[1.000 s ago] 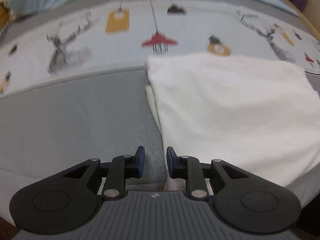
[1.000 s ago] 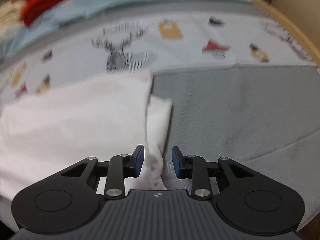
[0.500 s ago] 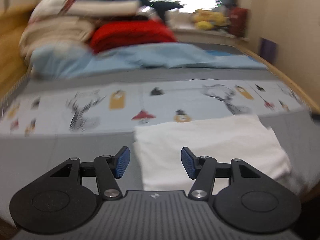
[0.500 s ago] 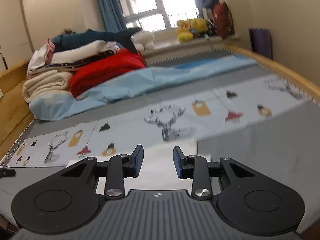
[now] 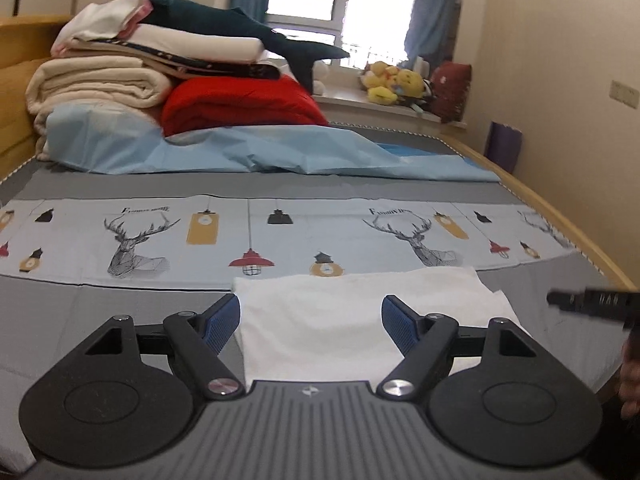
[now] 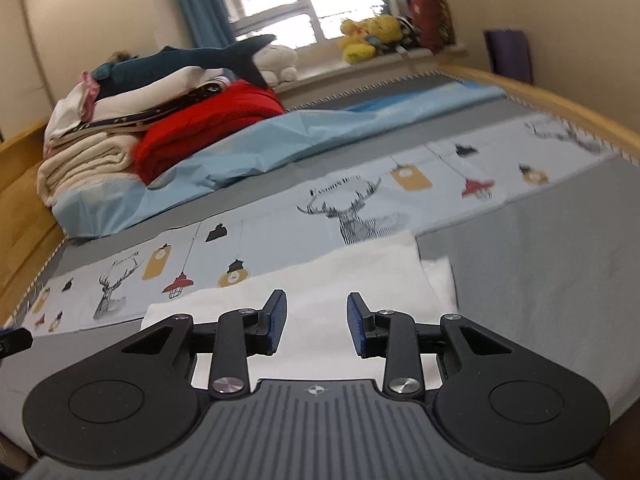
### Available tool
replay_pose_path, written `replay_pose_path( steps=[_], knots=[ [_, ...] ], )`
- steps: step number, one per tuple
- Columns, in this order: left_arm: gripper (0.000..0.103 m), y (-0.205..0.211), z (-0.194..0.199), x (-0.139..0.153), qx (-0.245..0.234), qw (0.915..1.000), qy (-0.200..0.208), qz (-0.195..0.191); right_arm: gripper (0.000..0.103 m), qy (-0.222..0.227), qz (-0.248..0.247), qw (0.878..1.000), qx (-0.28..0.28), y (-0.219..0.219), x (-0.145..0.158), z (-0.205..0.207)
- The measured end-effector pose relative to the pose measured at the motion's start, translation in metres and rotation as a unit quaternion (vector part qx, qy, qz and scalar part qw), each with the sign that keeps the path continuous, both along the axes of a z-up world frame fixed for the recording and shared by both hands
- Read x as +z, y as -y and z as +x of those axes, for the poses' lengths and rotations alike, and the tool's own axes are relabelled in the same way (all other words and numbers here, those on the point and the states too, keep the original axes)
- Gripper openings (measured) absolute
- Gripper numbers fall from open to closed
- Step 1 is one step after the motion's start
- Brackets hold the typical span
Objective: Fold small clothes
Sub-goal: 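Open both grippers and lift them away from the folded shirt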
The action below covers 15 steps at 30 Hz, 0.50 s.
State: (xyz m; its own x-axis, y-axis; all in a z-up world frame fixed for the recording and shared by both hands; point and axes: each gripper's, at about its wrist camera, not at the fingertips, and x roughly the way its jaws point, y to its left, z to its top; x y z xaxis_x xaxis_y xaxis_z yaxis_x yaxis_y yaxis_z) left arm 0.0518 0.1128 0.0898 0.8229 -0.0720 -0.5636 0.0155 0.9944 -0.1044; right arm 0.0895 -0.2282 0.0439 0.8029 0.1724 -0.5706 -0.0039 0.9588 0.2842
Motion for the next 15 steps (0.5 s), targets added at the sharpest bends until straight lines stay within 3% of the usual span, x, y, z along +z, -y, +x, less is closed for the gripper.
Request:
replay_pose_path(
  steps=[2,6,9,11,15],
  knots=[
    [0.083,-0.006,0.001,0.002,0.009,1.0000,0.000,0.001,0.035,-0.026,0.013,0.999,-0.017,-0.003,-0.008,0.001],
    [0.083,-0.016,0.000,0.010,0.011,0.9998,0.013,0.008,0.035,-0.026,0.005,1.000,-0.012,-0.019,-0.012,0.000],
    [0.084,-0.024,-0.009,0.032,0.034,0.9962,0.048,0.065,0.035,-0.026,-0.002,1.000,0.000,-0.031,-0.013,0.001],
    [0.088,-0.032,-0.016,0.043,0.076,0.9894,0.073,0.101,0.035,-0.028,-0.004,1.000,0.003,-0.039,-0.015,0.004],
    [0.089,-0.059,-0.023,0.033,0.121,0.9888,0.068,0.055,0.035,-0.037,-0.018,0.999,0.014,-0.060,-0.020,0.009]
  ],
)
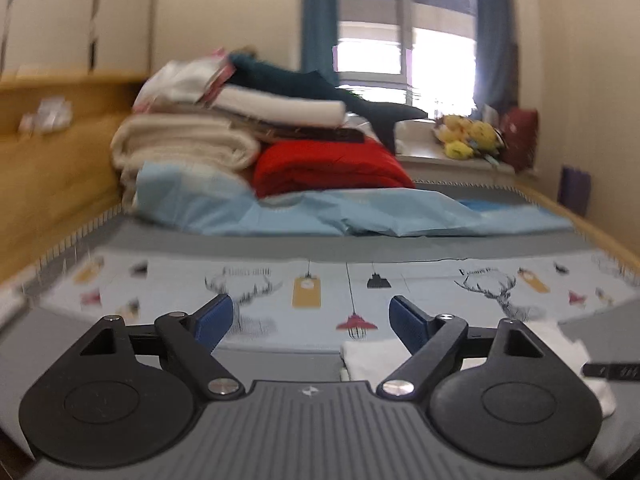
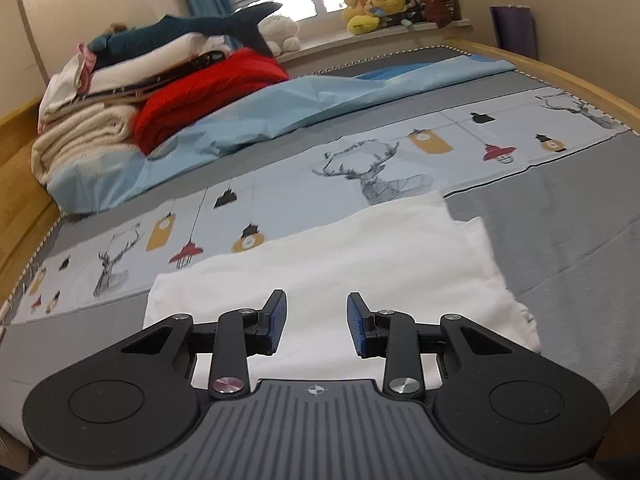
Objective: Fold small clothes
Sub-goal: 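Open both grippers and lift them away from the folded shirt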
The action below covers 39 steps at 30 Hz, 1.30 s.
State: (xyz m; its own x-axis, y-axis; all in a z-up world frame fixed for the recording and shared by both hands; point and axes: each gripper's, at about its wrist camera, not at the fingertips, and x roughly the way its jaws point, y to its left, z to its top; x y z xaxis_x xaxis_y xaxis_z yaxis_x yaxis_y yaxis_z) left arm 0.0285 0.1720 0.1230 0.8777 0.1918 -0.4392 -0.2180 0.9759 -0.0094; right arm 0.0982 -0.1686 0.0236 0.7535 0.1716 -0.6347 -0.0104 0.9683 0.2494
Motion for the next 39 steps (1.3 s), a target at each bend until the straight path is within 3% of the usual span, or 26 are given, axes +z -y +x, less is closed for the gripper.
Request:
replay_pose_path(
  steps=[1,3,10,13,14,17,39],
  knots=[
    [0.089,-0.005,0.002,-0.004,0.014,0.9997,-0.016,-0.015,0.035,-0.003,-0.005,1.000,0.004,-0.006,-0.002,0.002],
    [0.089,-0.008,-0.001,-0.008,0.021,0.9996,-0.006,-0.017,0.035,-0.008,-0.013,1.000,0.013,-0.018,-0.005,0.004],
    [0.089,-0.017,0.011,-0.021,-0.021,0.9975,-0.030,-0.060,0.035,-0.020,-0.029,0.998,0.048,-0.058,-0.016,0.007],
    [0.089,-0.021,0.020,-0.026,-0.021,0.9958,-0.045,-0.077,0.024,-0.025,-0.031,0.997,0.068,-0.076,-0.022,0.005],
    [0.089,-0.021,0.022,-0.028,-0.020,0.9956,-0.049,-0.078,0.017,-0.026,-0.035,0.996,0.079,-0.084,-0.025,0.004],
    [0.089,-0.019,0.027,-0.029,-0.022,0.9956,-0.054,-0.073,0.013,-0.024,-0.048,0.993,0.101,-0.102,-0.029,0.002],
    [0.089,-0.025,0.041,-0.038,-0.015,0.9940,-0.087,-0.065,0.013,-0.043,-0.091,0.977,0.186,-0.162,-0.054,0.000]
  ],
)
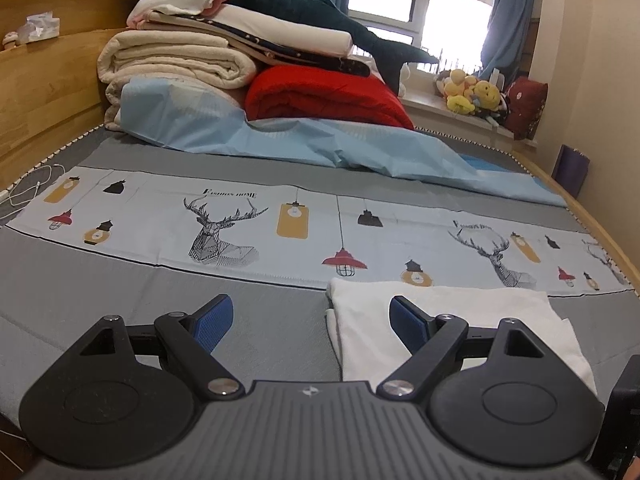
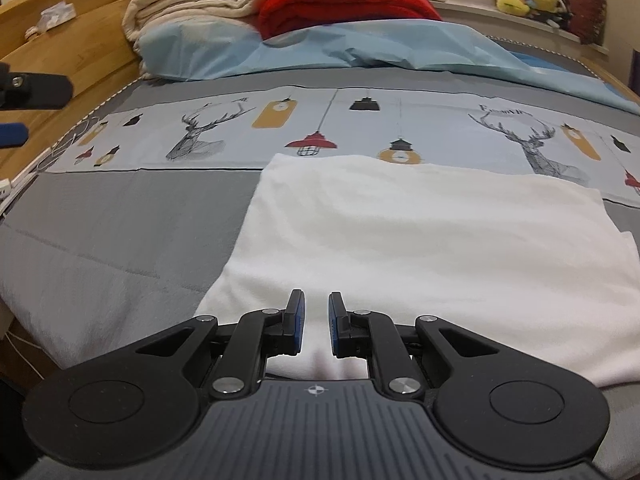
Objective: Fold small clothes
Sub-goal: 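Open both grippers and lift them away from the folded shirt, then grasp the folded shirt's edge with the left gripper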
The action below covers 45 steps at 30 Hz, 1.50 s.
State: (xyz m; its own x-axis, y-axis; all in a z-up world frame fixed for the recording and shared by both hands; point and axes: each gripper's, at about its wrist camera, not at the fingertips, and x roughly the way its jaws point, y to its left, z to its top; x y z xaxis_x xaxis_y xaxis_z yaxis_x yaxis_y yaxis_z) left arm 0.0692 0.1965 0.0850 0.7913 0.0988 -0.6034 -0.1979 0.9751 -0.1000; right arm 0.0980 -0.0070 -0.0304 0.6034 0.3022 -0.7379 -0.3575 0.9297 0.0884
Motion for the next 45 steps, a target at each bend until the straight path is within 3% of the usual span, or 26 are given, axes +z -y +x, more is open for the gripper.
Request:
replay_pose_path(
  steps=[17,24,34,36,39,45],
  knots=[
    [0.089,-0.011,0.000,-0.001,0.013,0.9998,-0.003,-0.014,0.013,-0.004,-0.061,0.995,0.076,-0.044,-0.026,-0.010],
    [0.089,-0.030,-0.002,-0.004,0.032,0.9986,-0.012,-0.041,0.015,-0.021,-0.071,0.993,0.094,-0.058,-0.040,-0.011],
    [0.089,-0.040,-0.002,-0.007,0.037,0.9978,-0.029,-0.046,0.027,0.007,-0.103,0.977,0.184,-0.097,-0.057,-0.023],
    [0.089,-0.042,-0.001,-0.009,0.038,0.9977,-0.035,-0.043,0.035,0.010,-0.114,0.973,0.200,-0.105,-0.064,-0.024],
    [0.089,-0.047,0.000,-0.012,0.042,0.9971,-0.045,-0.046,0.041,0.018,-0.128,0.968,0.214,-0.114,-0.071,-0.028],
    [0.089,-0.058,0.009,-0.020,0.051,0.9945,-0.065,-0.065,0.042,0.022,-0.129,0.966,0.224,-0.120,-0.069,-0.030]
  ],
)
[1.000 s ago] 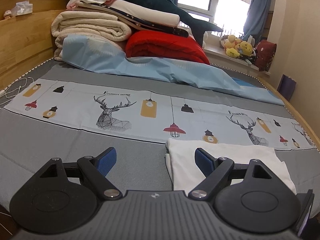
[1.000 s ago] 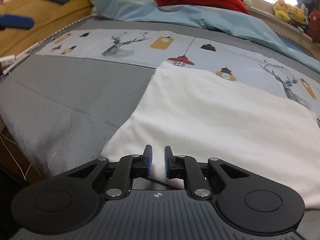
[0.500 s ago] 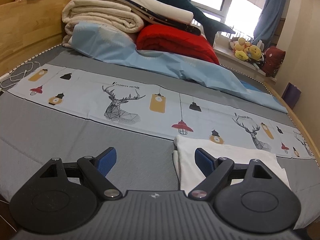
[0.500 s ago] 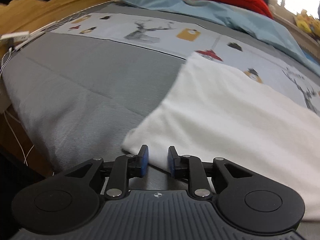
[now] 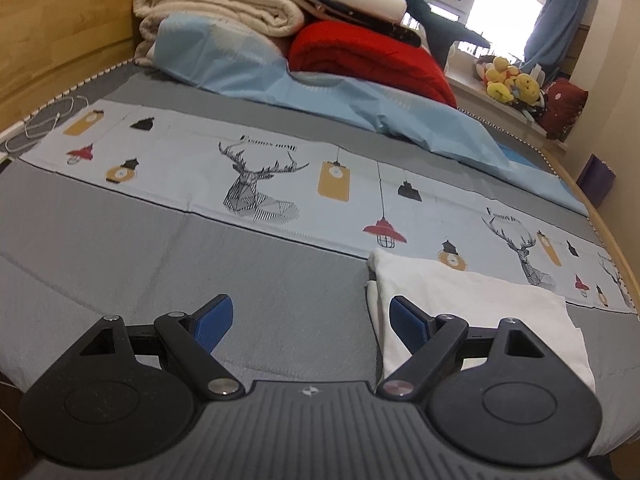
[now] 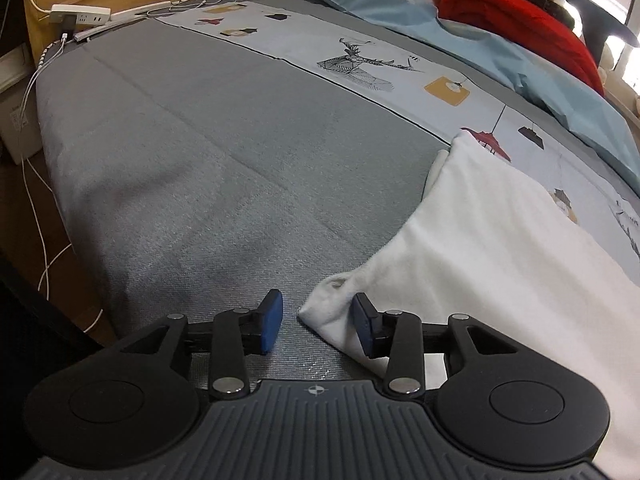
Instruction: Fold small clothes
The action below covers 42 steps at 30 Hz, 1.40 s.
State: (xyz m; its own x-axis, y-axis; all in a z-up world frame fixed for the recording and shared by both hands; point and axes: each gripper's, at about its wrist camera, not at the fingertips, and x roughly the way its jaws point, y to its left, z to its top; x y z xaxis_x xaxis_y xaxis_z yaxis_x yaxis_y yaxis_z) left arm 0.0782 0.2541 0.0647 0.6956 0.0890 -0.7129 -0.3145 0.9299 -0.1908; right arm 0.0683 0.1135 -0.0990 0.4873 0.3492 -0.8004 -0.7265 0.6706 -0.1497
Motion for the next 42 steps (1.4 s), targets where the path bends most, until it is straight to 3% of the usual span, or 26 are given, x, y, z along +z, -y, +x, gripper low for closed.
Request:
replay_pose_path(
  steps=[4,5,6,8,10,12,13,15,16,19,23,28,29,30,32,33,38,40,42],
  knots=[
    [0.089,0.005,0.011,-0.006,-0.008,0.9998,-0.017,0.004,0.042,-0.001,-0.005,1.000,0.011,0.000,-0.002,-0.001],
    [0.089,0.008,0.014,-0.008,-0.013,0.9996,-0.022,0.007,0.038,-0.003,-0.003,1.000,0.007,0.001,-0.002,0.001],
    [0.089,0.010,0.018,-0.010,-0.019,0.9994,-0.027,0.009,0.023,-0.007,0.002,1.000,-0.003,0.002,-0.001,0.004],
    [0.089,0.013,0.026,-0.017,-0.032,0.9988,-0.038,0.005,0.014,-0.010,0.010,1.000,-0.027,0.007,0.002,0.009],
    [0.089,0.011,0.036,-0.026,-0.039,0.9979,-0.047,-0.024,0.010,-0.028,0.044,0.997,-0.050,0.015,0.010,0.016],
    [0.089,0.004,0.046,-0.039,-0.031,0.9944,-0.046,-0.090,0.008,-0.016,0.071,0.996,-0.057,0.024,0.024,0.014],
    [0.089,-0.002,0.052,-0.051,-0.022,0.9882,-0.045,-0.144,0.008,-0.007,0.082,0.995,-0.056,0.028,0.031,0.013],
    [0.089,-0.010,0.070,-0.081,-0.014,0.9663,-0.089,-0.241,0.008,0.006,0.110,0.992,-0.059,0.039,0.047,0.011],
    [0.089,-0.010,0.080,-0.090,-0.010,0.9584,-0.109,-0.264,0.008,0.009,0.124,0.990,-0.062,0.045,0.054,0.011],
    [0.089,-0.003,0.103,-0.106,-0.010,0.9511,-0.128,-0.281,0.008,0.012,0.160,0.984,-0.073,0.065,0.072,0.015],
    [0.089,0.010,0.136,-0.130,-0.016,0.9319,-0.150,-0.330,0.008,0.019,0.184,0.980,-0.078,0.083,0.088,0.017],
    [0.085,0.020,0.167,-0.155,-0.008,0.9223,-0.163,-0.350,0.008,0.015,0.194,0.978,-0.080,0.097,0.097,0.020],
    [0.082,0.022,0.171,-0.159,-0.008,0.9218,-0.165,-0.351,0.008,0.013,0.195,0.978,-0.079,0.099,0.099,0.020],
    [0.073,0.025,0.175,-0.163,-0.010,0.9221,-0.168,-0.348,0.008,0.012,0.195,0.978,-0.078,0.099,0.101,0.018],
    [0.044,0.030,0.181,-0.167,-0.019,0.9256,-0.176,-0.335,0.008,0.012,0.195,0.978,-0.077,0.100,0.103,0.019],
    [0.020,0.031,0.182,-0.168,-0.021,0.9285,-0.177,-0.326,0.008,0.011,0.195,0.978,-0.076,0.100,0.104,0.018],
    [0.014,0.026,0.171,-0.140,-0.048,0.9468,-0.117,-0.296,0.007,0.003,0.202,0.977,-0.067,0.091,0.107,0.016],
    [0.014,0.017,0.159,-0.124,-0.051,0.9546,-0.086,-0.280,0.007,-0.001,0.224,0.973,-0.053,0.086,0.112,0.013],
    [0.014,0.005,0.147,-0.115,-0.042,0.9568,-0.063,-0.281,0.007,-0.013,0.251,0.967,-0.047,0.083,0.117,0.012]
  ],
)
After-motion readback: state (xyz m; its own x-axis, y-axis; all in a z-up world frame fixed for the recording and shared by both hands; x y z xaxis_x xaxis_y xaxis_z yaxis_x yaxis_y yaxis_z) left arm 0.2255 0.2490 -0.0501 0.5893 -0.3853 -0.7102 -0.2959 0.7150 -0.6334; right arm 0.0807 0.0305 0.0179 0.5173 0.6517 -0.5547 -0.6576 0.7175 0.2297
